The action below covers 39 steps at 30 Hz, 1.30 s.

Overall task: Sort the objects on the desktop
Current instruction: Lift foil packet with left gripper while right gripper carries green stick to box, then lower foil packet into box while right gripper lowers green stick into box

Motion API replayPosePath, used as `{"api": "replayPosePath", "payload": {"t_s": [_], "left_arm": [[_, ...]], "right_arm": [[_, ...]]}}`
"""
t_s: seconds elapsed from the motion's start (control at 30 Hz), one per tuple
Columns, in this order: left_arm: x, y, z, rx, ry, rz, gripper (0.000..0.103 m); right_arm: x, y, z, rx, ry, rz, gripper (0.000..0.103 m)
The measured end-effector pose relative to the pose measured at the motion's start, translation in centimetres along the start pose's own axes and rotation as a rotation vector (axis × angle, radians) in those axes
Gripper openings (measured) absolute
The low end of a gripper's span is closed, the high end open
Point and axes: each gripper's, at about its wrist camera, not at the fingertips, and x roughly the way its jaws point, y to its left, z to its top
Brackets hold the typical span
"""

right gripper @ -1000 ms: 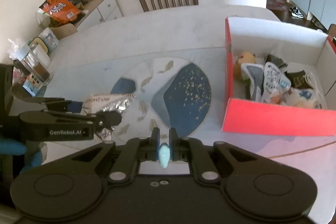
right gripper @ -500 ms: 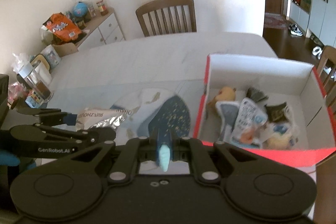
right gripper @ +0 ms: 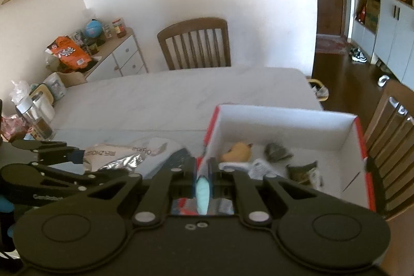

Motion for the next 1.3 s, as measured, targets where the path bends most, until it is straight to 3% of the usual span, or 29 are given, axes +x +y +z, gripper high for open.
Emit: {"api": "replayPosePath", "payload": {"t_s": [0.57,1.3], "left_arm": [[4.9,-6.0,3.7,0.036,0.021,-0.021,0.062],[14.3,-9.6,5.3,0.128,0.098,0.017,0.062]], "right_arm": [[0.7,-6.9,1.1,-0.002,0.01,-0.043,0.008],[2.0,-12.9,-1.3,0.047,0.115,-0.101,0.008]]}}
